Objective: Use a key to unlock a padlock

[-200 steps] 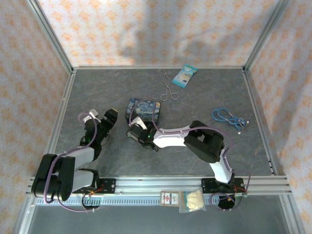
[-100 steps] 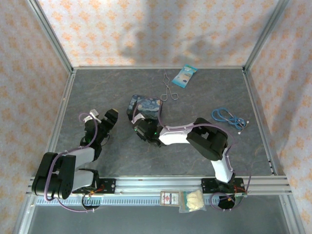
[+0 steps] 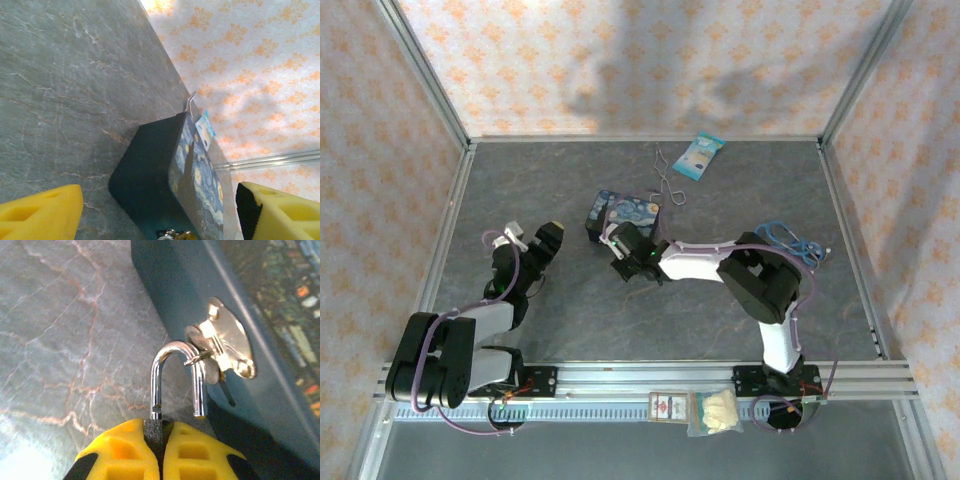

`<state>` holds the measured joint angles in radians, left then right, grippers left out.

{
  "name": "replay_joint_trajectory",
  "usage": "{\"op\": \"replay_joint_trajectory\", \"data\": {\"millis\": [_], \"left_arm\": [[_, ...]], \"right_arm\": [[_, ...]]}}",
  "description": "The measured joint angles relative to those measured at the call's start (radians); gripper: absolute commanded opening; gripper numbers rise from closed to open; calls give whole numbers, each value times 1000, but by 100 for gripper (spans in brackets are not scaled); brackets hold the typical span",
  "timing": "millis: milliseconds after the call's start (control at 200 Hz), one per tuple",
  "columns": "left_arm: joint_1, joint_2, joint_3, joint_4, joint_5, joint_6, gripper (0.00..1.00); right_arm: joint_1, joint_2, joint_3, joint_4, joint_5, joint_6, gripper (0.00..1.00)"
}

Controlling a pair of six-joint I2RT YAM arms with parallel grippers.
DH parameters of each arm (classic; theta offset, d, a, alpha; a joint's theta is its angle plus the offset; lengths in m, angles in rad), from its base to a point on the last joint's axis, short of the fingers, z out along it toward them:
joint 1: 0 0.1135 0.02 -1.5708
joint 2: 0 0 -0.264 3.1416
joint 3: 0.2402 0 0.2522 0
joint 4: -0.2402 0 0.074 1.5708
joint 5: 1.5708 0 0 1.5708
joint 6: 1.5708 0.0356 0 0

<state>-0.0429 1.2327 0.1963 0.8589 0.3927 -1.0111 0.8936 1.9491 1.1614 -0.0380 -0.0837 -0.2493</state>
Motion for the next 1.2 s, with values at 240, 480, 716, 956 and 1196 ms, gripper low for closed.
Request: {"op": "replay_joint_trajectory", "data": {"millis": [240, 480, 716, 956, 1196], "left_arm": [[0, 0, 6, 32, 34, 0, 77], [0, 0, 6, 46, 54, 0, 76], [0, -13, 5, 50, 64, -4, 64], [-82, 21, -26, 109, 76, -14, 41], [-215, 245, -89, 331, 34, -96, 33]], "right_arm": [[-45, -89, -119, 23, -145, -114, 0], [-97, -59, -71, -11, -290, -190, 0], [-126, 22, 63, -72, -409, -198, 0], [-127, 57, 111, -105, -492, -187, 0], [-127, 58, 112, -104, -525, -151, 0]]}}
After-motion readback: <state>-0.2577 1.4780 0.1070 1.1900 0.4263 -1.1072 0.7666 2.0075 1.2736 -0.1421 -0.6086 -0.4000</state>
